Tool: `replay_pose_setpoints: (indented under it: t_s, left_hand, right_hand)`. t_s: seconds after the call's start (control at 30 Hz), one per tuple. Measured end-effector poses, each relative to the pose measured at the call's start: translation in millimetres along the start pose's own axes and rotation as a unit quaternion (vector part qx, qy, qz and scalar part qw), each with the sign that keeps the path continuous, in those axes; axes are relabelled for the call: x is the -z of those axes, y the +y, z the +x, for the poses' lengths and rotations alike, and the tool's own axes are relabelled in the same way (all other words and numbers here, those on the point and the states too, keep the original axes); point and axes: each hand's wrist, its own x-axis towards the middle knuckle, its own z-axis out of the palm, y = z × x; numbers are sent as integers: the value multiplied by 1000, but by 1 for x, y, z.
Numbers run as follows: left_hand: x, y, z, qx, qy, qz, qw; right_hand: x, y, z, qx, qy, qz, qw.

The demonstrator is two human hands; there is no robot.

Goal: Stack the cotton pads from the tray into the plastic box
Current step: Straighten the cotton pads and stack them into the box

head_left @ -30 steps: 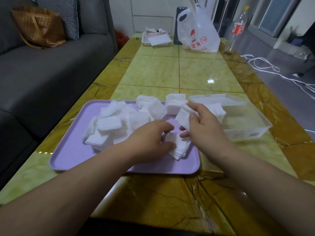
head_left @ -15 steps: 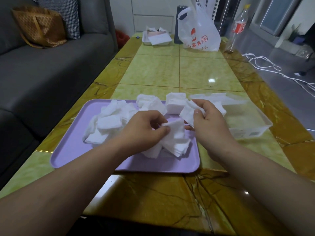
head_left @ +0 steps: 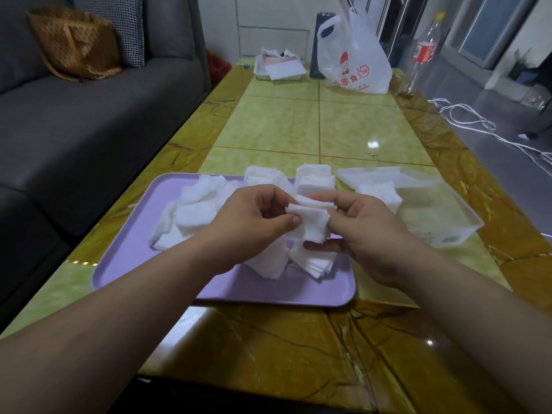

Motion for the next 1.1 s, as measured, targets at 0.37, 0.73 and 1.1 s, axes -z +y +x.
replay_pose_setpoints:
  t_s: [0.37, 0.73, 1.1]
  left_hand:
    - [-4, -6, 3, 14, 31, 0, 999]
    - [-9, 3, -2, -20, 19, 73, 997]
    - [-23, -13, 0, -66, -75, 318, 943]
  right_hand:
    - [0, -7, -3, -35, -55, 34, 997]
    - [-3, 2, -6, 61, -13, -144, 988]
    - [1, 5, -2, 62, 132, -165, 976]
